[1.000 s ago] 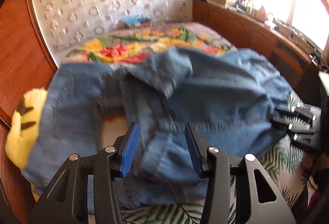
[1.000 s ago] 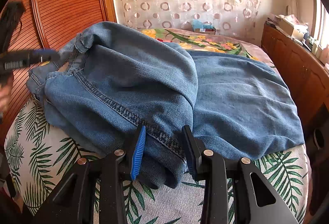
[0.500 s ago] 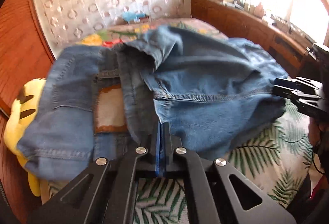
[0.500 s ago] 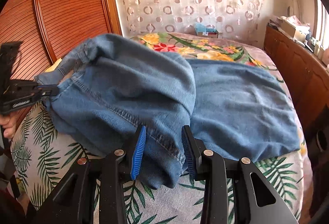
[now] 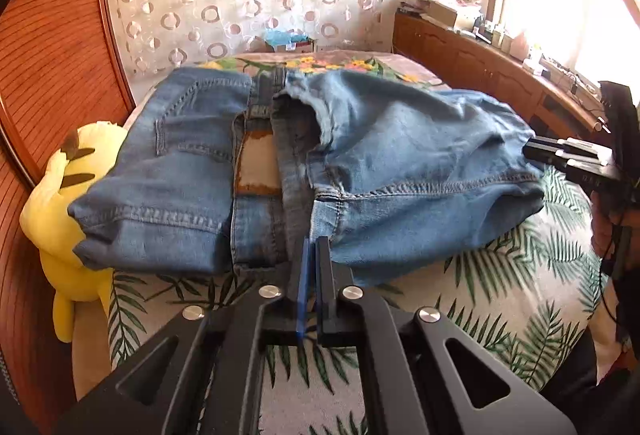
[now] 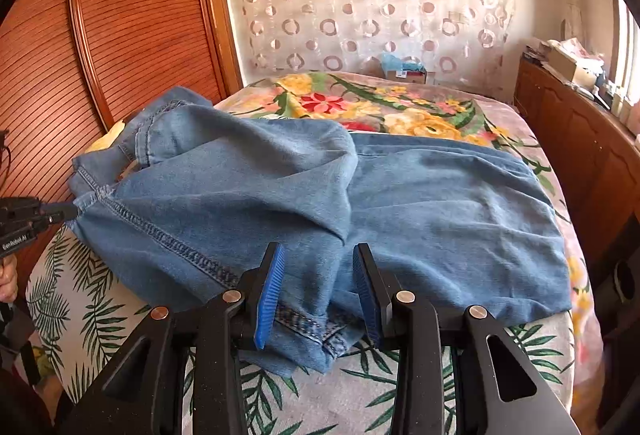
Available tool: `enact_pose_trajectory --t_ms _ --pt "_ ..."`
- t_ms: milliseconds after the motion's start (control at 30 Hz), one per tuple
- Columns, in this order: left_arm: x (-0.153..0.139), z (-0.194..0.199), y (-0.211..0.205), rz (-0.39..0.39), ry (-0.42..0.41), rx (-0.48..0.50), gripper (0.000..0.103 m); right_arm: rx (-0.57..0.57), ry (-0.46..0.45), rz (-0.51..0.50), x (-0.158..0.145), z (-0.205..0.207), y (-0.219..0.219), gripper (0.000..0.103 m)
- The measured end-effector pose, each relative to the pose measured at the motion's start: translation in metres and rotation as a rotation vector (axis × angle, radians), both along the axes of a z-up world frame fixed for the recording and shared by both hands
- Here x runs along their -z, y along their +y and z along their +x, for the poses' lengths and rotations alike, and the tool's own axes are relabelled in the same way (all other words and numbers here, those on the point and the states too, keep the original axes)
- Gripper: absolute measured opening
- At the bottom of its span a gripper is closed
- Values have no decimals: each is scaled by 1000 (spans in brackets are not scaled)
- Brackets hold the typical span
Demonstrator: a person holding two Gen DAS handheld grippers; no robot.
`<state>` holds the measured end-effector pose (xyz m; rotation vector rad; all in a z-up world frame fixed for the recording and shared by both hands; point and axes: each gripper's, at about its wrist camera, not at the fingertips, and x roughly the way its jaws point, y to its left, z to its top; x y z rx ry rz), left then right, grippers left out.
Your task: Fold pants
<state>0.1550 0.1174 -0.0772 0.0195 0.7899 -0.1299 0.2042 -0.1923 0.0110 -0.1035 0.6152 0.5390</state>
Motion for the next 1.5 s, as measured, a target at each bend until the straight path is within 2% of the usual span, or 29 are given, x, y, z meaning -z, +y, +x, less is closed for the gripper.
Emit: enact_pose_trajectory --t_ms 100,200,267,333,467,600,633,667,700,733,767,833,1000,1100,1267,1400,1467,1500 --pt "-12 9 -3 1 -18 -3 8 -12 10 17 -3 7 -1 37" --pt "-19 25 -8 4 -27 10 23 -17 6 23 -7 12 -1 37" --pt "-21 40 -11 -7 -32 25 37 -18 1 24 -8 14 1 37" --pt "-20 58 -13 -14 -19 25 41 -20 -3 24 -9 16 2 37" --pt "-12 93 -14 -15 6 15 41 -21 -6 24 -7 18 7 37" --pt "2 133 -2 -36 86 -29 41 -21 -3 19 -6 22 7 37" --pt "4 138 1 -52 93 -30 37 -20 -3 16 -6 23 9 37" --pt "4 142 3 -83 96 -18 26 -20 -4 14 -6 24 8 37" --pt "4 144 4 -107 97 -5 21 -19 -6 10 -6 25 9 37" --pt "3 144 4 -126 93 12 9 -18 -6 6 -6 27 9 37" --pt "1 144 4 -120 85 25 4 -15 -4 2 -5 30 8 37" --pt "-5 141 0 -89 58 38 3 -10 1 -3 -5 38 7 37" --pt "-33 144 22 -61 -12 -32 3 9 -4 -19 -11 60 9 37" --pt "-36 158 36 -28 11 -57 3 12 -12 -21 -15 71 14 37" --pt "-25 165 36 -7 61 -45 4 7 10 -13 -14 85 22 37" --pt "-19 147 27 24 62 -28 15 5 13 -20 -13 90 24 37" --pt "-17 137 23 39 58 -16 26 10 16 -19 -12 92 18 37" --pt "-16 133 22 39 59 -9 28 15 19 -16 -12 92 15 37"
